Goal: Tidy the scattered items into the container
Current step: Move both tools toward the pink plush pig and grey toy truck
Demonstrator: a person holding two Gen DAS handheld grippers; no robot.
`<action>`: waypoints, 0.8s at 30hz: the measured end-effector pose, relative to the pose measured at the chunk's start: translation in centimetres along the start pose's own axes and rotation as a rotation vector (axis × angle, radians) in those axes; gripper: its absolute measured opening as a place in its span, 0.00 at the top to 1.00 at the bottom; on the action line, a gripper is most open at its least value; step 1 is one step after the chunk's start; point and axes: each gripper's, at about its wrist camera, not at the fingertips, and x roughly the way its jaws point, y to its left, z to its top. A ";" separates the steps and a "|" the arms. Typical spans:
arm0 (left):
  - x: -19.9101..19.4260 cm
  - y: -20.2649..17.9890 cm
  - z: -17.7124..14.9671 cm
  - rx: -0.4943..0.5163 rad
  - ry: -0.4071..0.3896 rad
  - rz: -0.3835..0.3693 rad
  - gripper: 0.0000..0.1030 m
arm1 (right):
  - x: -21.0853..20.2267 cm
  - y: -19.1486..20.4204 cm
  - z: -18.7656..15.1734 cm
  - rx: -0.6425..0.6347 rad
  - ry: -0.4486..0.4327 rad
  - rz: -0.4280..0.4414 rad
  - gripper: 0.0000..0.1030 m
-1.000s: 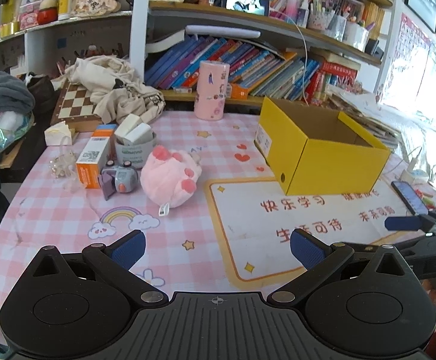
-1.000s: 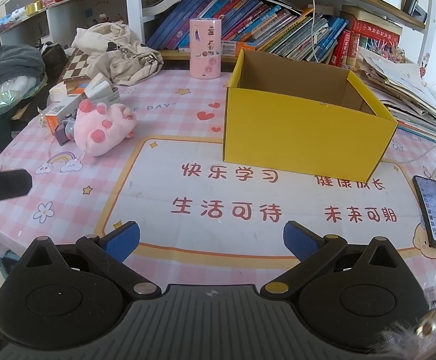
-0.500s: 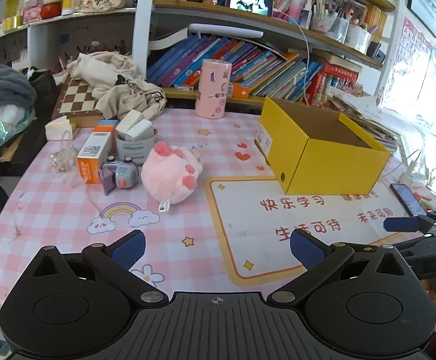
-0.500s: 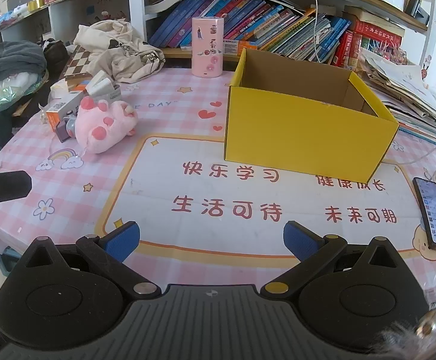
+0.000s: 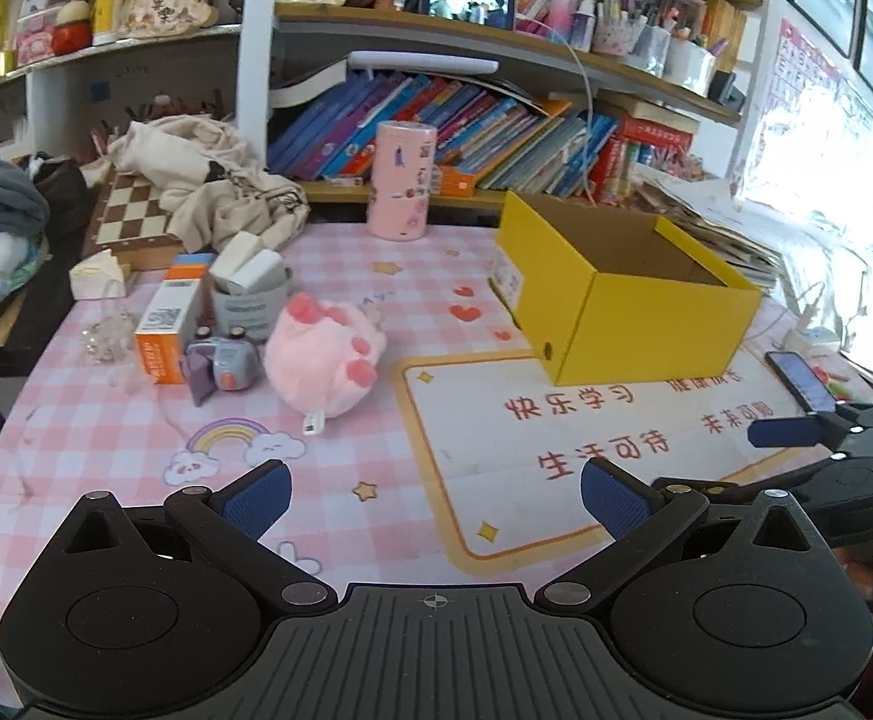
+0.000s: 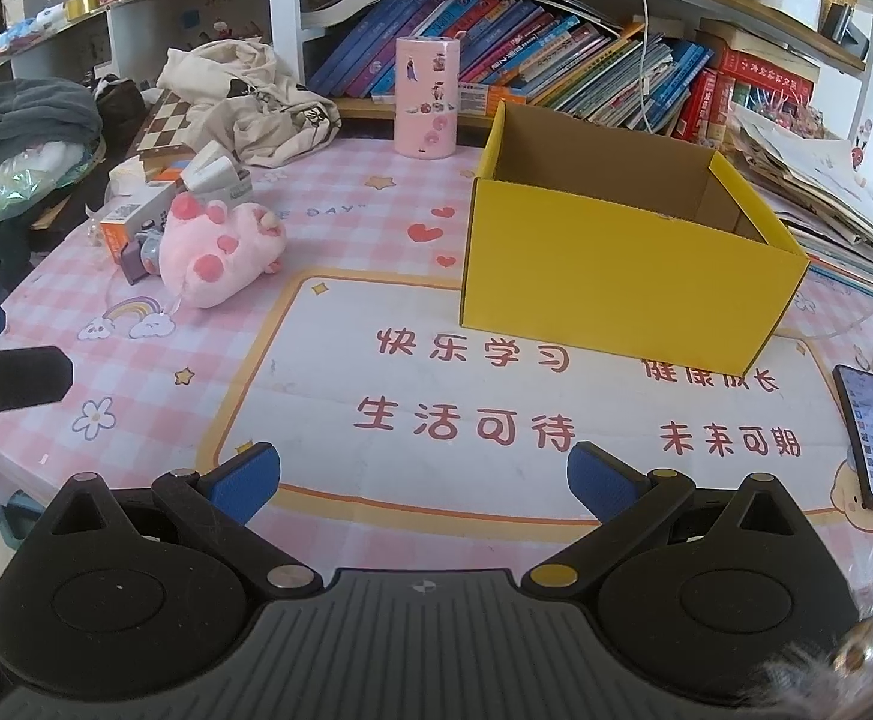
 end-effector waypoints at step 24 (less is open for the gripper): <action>0.6 2.6 0.3 -0.070 0.025 0.052 0.00 | 0.4 1.6 1.8 -0.057 0.003 0.015 0.00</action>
